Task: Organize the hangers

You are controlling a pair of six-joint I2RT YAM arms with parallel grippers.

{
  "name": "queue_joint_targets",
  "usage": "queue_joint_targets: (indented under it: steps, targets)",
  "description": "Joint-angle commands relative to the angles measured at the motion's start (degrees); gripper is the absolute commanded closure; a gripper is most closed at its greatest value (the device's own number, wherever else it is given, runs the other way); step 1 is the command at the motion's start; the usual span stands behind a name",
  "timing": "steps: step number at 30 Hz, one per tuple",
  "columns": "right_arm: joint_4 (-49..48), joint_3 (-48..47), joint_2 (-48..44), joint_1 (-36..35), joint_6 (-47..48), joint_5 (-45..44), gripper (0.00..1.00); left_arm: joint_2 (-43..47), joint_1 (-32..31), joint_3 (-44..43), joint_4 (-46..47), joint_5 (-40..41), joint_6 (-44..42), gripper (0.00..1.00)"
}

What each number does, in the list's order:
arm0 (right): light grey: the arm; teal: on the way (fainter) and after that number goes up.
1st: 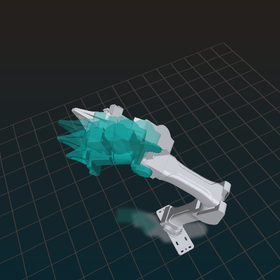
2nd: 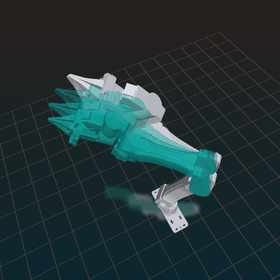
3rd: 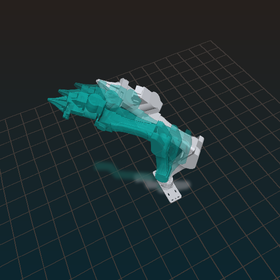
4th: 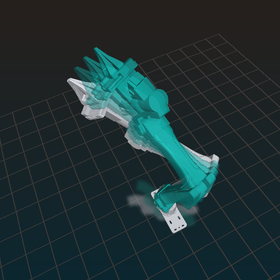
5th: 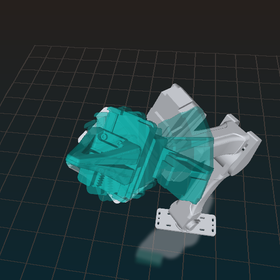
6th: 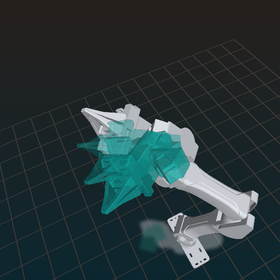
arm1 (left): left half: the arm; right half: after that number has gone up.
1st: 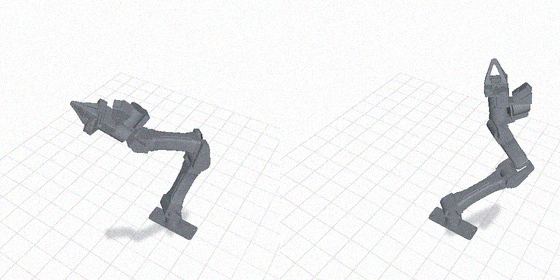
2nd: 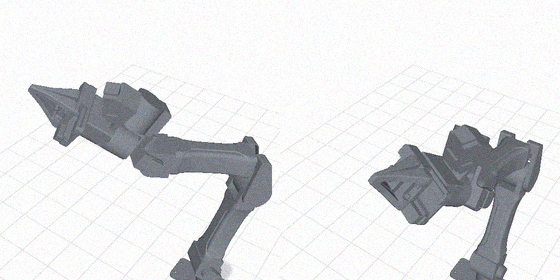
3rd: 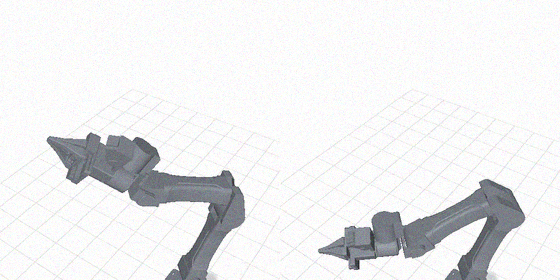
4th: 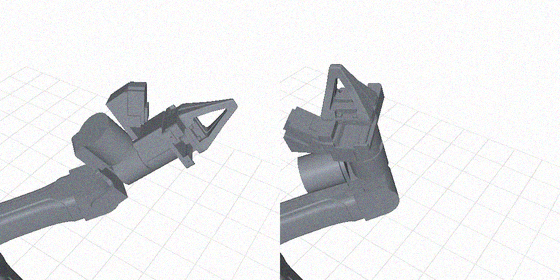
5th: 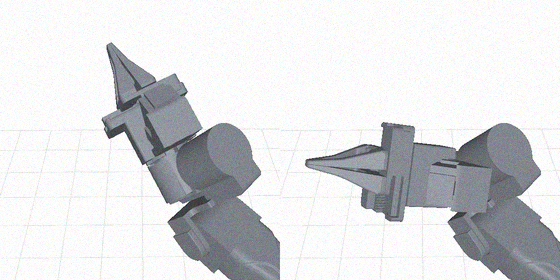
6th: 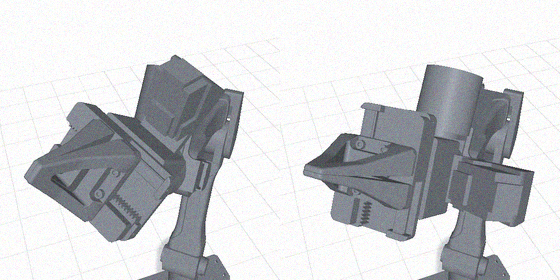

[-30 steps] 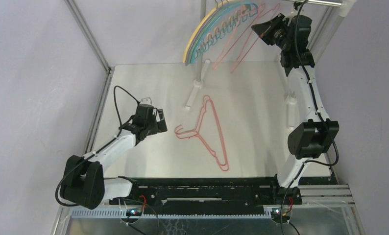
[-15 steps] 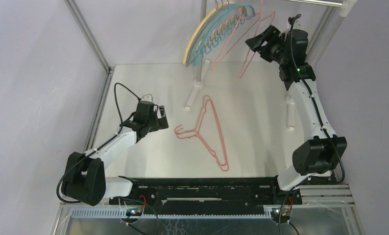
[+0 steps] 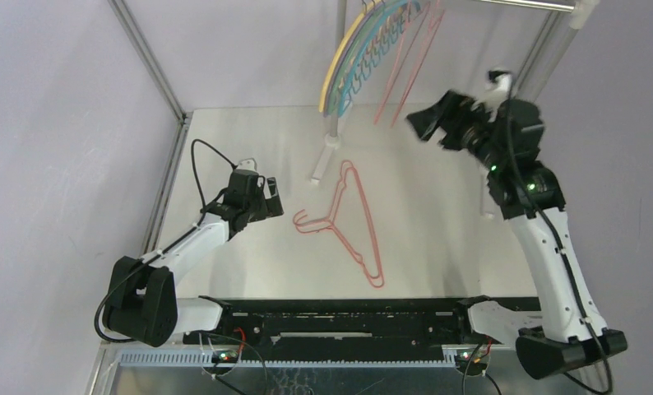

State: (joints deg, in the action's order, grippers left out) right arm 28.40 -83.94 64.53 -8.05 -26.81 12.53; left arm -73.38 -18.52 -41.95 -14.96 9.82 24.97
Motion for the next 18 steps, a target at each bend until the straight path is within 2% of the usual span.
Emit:
queue_joint_targets:
  steps: [1, 6, 10, 13, 16, 17, 18]
  targets:
    - [10.7, 4.4, -2.0, -15.0, 8.7, -3.5, 0.0, 0.4, -0.3, -2.9, 1.6, -0.5, 0.0, 0.0]
    - [16.0, 8.1, 1.1, -33.4, 14.0, -10.0, 0.02, -0.7, -0.2, -2.8, 1.9, -1.3, 1.1, 0.01]
    - [14.5, 10.1, 7.6, -41.5, 18.0, -14.8, 0.07, 0.0, -0.5, -1.9, 1.9, -1.4, 1.8, 0.01]
    - [11.1, 11.9, 13.7, -42.1, 19.7, -14.7, 0.19, 1.8, -0.7, -0.3, 2.0, -1.1, 2.5, 0.01]
    - [7.8, 12.3, 21.0, -42.1, 20.5, -14.0, 0.48, 3.8, -0.8, 1.4, 2.0, -0.9, 3.1, 0.0]
    - [6.7, 12.3, 23.2, -42.1, 20.5, -13.9, 0.53, 4.3, -0.8, 2.0, 2.1, -0.9, 3.2, 0.01]
    - [5.3, 12.4, 25.2, -42.1, 20.5, -13.9, 0.54, 4.6, -0.7, 2.6, 2.1, -0.9, 3.2, 0.01]
